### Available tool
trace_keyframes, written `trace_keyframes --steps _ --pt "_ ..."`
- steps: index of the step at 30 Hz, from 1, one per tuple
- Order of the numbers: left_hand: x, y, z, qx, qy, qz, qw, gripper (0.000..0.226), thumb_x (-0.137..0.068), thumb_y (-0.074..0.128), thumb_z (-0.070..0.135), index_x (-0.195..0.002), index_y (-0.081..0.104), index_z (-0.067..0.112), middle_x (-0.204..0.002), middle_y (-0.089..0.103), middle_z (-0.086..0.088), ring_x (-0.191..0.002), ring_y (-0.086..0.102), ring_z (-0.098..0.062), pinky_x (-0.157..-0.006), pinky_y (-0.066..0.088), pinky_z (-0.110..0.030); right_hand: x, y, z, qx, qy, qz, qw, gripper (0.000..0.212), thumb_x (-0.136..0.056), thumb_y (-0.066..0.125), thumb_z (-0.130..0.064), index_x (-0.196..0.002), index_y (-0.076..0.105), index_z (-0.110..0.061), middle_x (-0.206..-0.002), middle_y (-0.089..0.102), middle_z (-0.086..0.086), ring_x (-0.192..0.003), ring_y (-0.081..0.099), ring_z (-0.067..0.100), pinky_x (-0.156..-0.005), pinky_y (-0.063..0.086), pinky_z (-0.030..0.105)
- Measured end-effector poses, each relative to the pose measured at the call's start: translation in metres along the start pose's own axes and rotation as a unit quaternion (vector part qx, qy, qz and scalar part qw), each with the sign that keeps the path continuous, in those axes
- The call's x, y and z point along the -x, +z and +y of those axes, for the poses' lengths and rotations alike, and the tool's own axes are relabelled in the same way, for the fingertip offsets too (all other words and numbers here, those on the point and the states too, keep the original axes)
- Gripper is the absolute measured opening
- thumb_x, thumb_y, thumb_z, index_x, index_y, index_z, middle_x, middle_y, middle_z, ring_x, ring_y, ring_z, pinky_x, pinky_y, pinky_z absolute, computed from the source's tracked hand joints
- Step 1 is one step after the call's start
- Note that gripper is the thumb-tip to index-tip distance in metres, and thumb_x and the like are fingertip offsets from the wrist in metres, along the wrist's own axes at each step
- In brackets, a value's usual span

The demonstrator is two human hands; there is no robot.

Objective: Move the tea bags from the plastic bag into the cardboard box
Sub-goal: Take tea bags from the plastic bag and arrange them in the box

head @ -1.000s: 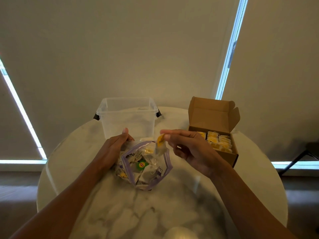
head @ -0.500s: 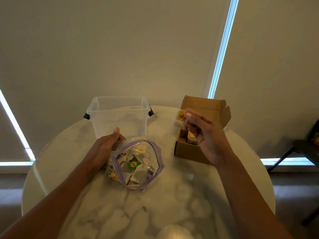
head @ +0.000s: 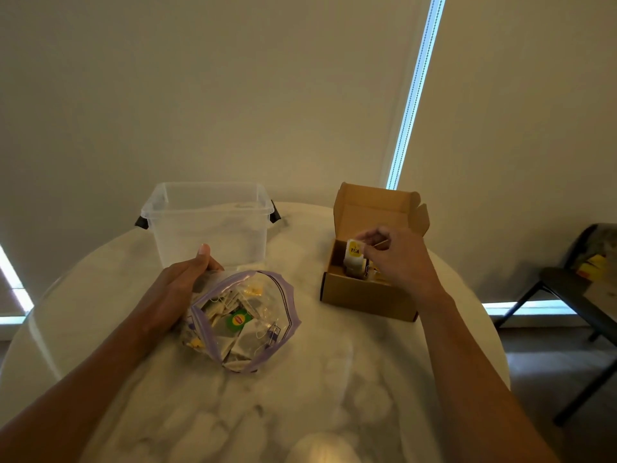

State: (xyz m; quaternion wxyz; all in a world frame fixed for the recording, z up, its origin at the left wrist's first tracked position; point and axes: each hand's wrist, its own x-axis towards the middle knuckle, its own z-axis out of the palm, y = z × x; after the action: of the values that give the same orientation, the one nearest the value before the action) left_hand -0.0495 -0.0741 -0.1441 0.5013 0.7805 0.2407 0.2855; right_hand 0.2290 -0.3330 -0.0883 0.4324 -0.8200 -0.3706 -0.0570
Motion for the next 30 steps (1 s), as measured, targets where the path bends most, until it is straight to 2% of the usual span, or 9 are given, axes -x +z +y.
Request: trace_keyframes --steps 4,8,12,16,19,21,25,27,30 --pt "-0.001 -0.002 -0.003 0.005 -0.004 -0.002 1.0 0.078 -0.107 0.03 0.075 -0.094 0.08 0.017 -0.094 0.082 -0.007 -0.096 0.077 -0.028 -0.1 0.056 -0.052 -0.009 0.008 0.002 0.017 0.022 -0.06 0.998 0.013 -0.098 0.077 -0.026 -0.11 0.081 -0.028 -0.107 0.074 -0.009 -0.098 0.067 0.006 -0.079 0.05 0.017" --pt "-0.001 -0.002 -0.003 0.014 0.004 -0.002 1.0 0.077 -0.108 0.031 0.074 -0.095 0.08 0.015 -0.094 0.082 -0.008 -0.097 0.077 -0.032 -0.1 0.056 -0.053 -0.017 0.012 0.008 0.082 0.041 -0.087 0.992 0.012 -0.098 0.076 -0.024 -0.109 0.081 -0.024 -0.11 0.071 -0.008 -0.091 0.06 0.004 -0.072 0.042 0.013" --pt "-0.001 -0.001 -0.001 0.011 0.006 -0.003 1.0 0.077 -0.108 0.031 0.073 -0.095 0.08 0.015 -0.094 0.082 -0.007 -0.096 0.077 -0.03 -0.097 0.056 -0.049 -0.018 0.011 0.013 0.102 0.051 -0.065 0.991 0.014 -0.097 0.076 -0.018 -0.111 0.081 -0.02 -0.113 0.072 -0.002 -0.093 0.059 0.008 -0.07 0.042 0.015" --pt "0.0 -0.001 0.0 0.003 0.009 -0.001 1.0 0.078 -0.108 0.03 0.073 -0.095 0.08 0.014 -0.093 0.082 -0.006 -0.095 0.076 -0.028 -0.097 0.056 -0.048 -0.017 0.01 0.012 0.097 0.047 -0.023 0.994 0.014 -0.098 0.076 -0.018 -0.111 0.08 -0.019 -0.114 0.074 0.0 -0.095 0.062 0.009 -0.083 0.047 0.024" --pt "-0.001 -0.002 -0.001 0.005 0.003 0.001 1.0 0.077 -0.108 0.031 0.074 -0.093 0.08 0.015 -0.093 0.082 -0.006 -0.096 0.076 -0.027 -0.101 0.056 -0.051 -0.012 0.006 0.0 0.075 0.018 0.014 0.997 0.014 -0.098 0.076 -0.024 -0.112 0.081 -0.022 -0.106 0.073 -0.006 -0.084 0.059 0.002 -0.075 0.044 0.018" --pt "-0.001 -0.002 -0.002 0.008 0.001 0.008 1.0 0.077 -0.107 0.032 0.076 -0.093 0.079 0.016 -0.094 0.082 -0.005 -0.097 0.075 -0.027 -0.103 0.055 -0.053 -0.004 0.005 -0.015 0.034 -0.014 0.009 0.999 0.014 -0.098 0.076 -0.03 -0.111 0.08 -0.026 -0.102 0.072 -0.011 -0.086 0.062 0.003 -0.073 0.045 0.015" --pt "0.0 -0.001 0.001 0.004 0.004 0.009 1.0 0.077 -0.108 0.033 0.075 -0.092 0.078 0.015 -0.093 0.082 -0.006 -0.099 0.075 -0.032 -0.103 0.055 -0.054 0.025 0.011 -0.06 -0.068 -0.079 -0.151 0.983 0.014 -0.093 0.078 -0.042 -0.106 0.079 -0.04 -0.103 0.077 -0.02 -0.096 0.071 0.007 -0.084 0.061 0.024" --pt "0.001 -0.001 0.001 0.006 0.003 0.009 1.0 0.076 -0.108 0.033 0.075 -0.092 0.078 0.015 -0.093 0.081 -0.007 -0.095 0.075 -0.03 -0.102 0.055 -0.054 0.041 0.017 -0.083 -0.094 -0.11 -0.245 0.959 0.017 -0.092 0.079 -0.038 -0.108 0.08 -0.035 -0.103 0.078 -0.019 -0.098 0.073 0.008 -0.085 0.064 0.029" --pt "0.001 -0.002 0.001 0.006 0.01 0.0 1.0 0.078 -0.109 0.033 0.076 -0.091 0.077 0.014 -0.091 0.08 -0.007 -0.09 0.072 -0.027 -0.097 0.054 -0.051 0.062 0.031 -0.109 -0.12 -0.156 -0.345 0.918 0.019 -0.094 0.08 -0.028 -0.113 0.081 -0.025 -0.105 0.08 -0.013 -0.098 0.075 0.007 -0.084 0.063 0.027"
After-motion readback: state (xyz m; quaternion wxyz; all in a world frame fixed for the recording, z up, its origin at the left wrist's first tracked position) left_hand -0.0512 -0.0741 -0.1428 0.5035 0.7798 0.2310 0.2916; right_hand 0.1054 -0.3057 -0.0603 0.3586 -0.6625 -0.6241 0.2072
